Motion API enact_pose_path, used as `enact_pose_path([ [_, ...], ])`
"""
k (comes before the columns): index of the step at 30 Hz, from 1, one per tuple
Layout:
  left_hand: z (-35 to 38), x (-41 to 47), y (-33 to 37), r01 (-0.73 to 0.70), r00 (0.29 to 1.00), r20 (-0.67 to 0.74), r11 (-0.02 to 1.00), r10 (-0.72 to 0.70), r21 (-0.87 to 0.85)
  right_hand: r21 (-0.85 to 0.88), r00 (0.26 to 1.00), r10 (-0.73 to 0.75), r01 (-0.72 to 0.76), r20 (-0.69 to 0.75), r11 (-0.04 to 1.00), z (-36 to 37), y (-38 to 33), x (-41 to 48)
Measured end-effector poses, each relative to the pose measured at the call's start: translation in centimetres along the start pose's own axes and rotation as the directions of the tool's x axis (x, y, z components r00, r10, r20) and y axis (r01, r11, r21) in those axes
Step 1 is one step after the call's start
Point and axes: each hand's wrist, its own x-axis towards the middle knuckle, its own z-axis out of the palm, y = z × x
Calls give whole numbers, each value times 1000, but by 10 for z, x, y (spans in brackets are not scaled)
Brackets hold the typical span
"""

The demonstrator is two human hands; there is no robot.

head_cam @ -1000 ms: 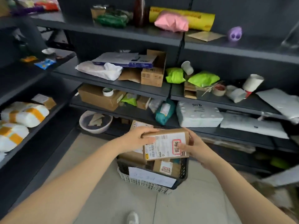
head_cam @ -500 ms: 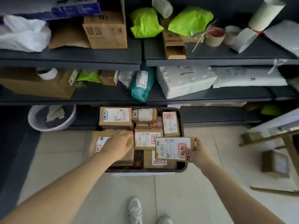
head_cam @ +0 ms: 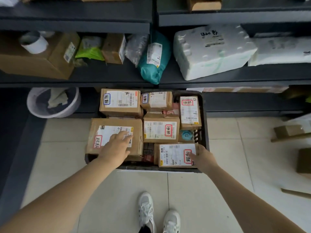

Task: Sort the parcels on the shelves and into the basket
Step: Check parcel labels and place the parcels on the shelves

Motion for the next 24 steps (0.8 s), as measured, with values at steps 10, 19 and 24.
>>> enact_pose_path([
  [10,-41,-29,5,-12,999,-40,974,22,227,-179,991,-127,119,-34,977,-27,-17,-32],
  [19,-144,-109,18,48,981,-191,980,-10,195,-414,929,-365,308,-65,856,-106,-74,-120],
  [24,-185,-174,4,126,951,-298,985,-84,122,-524,850,-526,437,-24,731,-128,-126,-182],
])
